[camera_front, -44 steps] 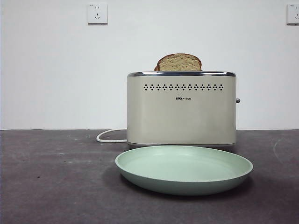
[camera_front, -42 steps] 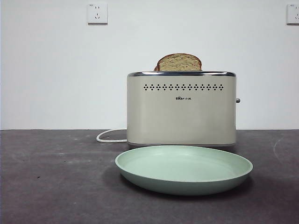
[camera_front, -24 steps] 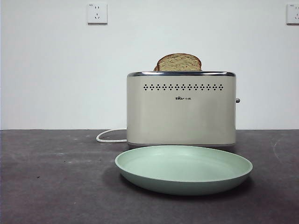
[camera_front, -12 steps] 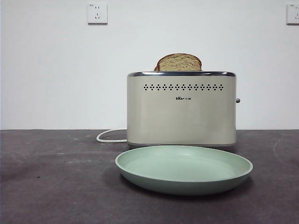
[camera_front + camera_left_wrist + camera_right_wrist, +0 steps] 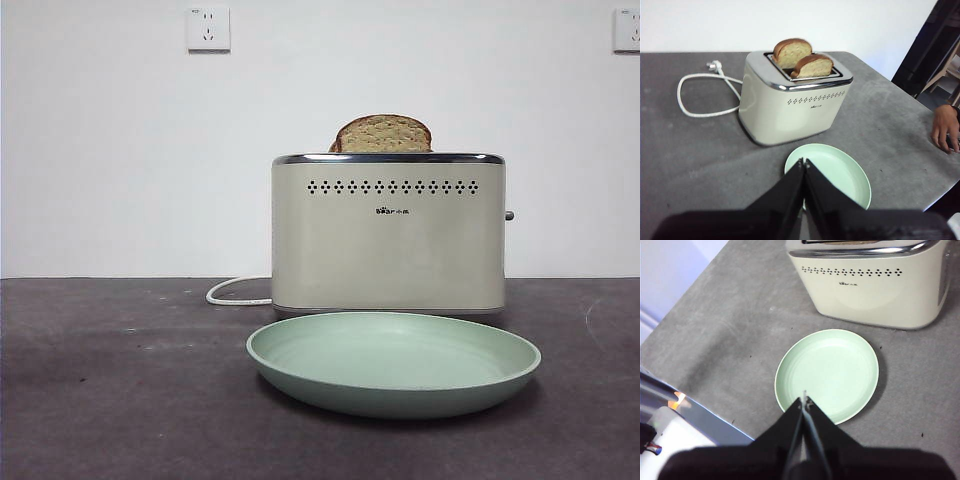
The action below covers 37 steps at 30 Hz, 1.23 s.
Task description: Take the bread from the toaster,put the bread on the plate,put the plate on the table
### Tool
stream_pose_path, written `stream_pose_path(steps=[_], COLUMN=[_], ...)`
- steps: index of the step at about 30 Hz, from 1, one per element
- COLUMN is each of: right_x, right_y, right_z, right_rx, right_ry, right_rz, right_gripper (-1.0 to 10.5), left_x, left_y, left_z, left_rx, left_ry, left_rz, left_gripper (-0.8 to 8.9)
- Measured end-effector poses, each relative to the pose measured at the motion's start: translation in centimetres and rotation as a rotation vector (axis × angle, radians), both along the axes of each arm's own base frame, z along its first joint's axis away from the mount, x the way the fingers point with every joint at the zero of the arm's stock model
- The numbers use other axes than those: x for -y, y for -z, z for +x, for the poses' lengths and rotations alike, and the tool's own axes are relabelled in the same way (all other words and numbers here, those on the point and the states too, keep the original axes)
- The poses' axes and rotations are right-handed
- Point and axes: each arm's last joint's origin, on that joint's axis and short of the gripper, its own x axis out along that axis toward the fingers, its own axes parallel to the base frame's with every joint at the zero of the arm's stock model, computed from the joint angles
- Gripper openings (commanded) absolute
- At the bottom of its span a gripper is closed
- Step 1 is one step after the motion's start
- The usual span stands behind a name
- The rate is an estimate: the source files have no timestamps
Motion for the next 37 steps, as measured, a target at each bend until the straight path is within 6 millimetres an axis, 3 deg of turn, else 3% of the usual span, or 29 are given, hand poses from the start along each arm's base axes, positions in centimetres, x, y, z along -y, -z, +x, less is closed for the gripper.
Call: stream_pose_path(steps=[4, 6, 8, 9, 23, 30, 37], right_x=[0.0, 0.0, 0.0, 0.0, 0.0, 0.0, -0.1], right_y=[0.0, 0.0, 0.0, 0.0, 0.0, 0.1, 0.4], right_z=[0.0, 0.0, 0.0, 0.0, 0.0, 0.4, 1.1], right_rx=[0.009, 0.01, 0.009, 0.009, 0.007, -0.008, -0.041], right_ry=[-0.01, -0.012, -0.011, -0.011, -0.011, -0.012, -0.012], right_rz=[-0.01, -0.012, -0.012, -0.012, -0.012, -0.013, -0.017], right_gripper=[1.0, 3.2, 5.6, 6.5, 6.6, 6.6, 6.6], left_x=[0.0, 0.0, 0.0, 0.0, 0.1, 0.5, 2.1], left_y=[-0.2, -0.2, -0.2, -0.2, -0.6, -1.3, -3.5], left_z=[-0.1, -0.1, -0.1, -0.1, 0.4, 3.8, 8.3], left_rx=[0.012, 0.007, 0.007, 0.008, 0.054, 0.075, 0.145], left_ry=[0.009, 0.009, 0.009, 0.009, 0.028, 0.116, 0.225], left_rz=[0.006, 0.005, 0.005, 0.005, 0.004, -0.013, -0.009], left_gripper=[0.47, 2.69, 5.55, 6.24, 6.29, 6.29, 6.29])
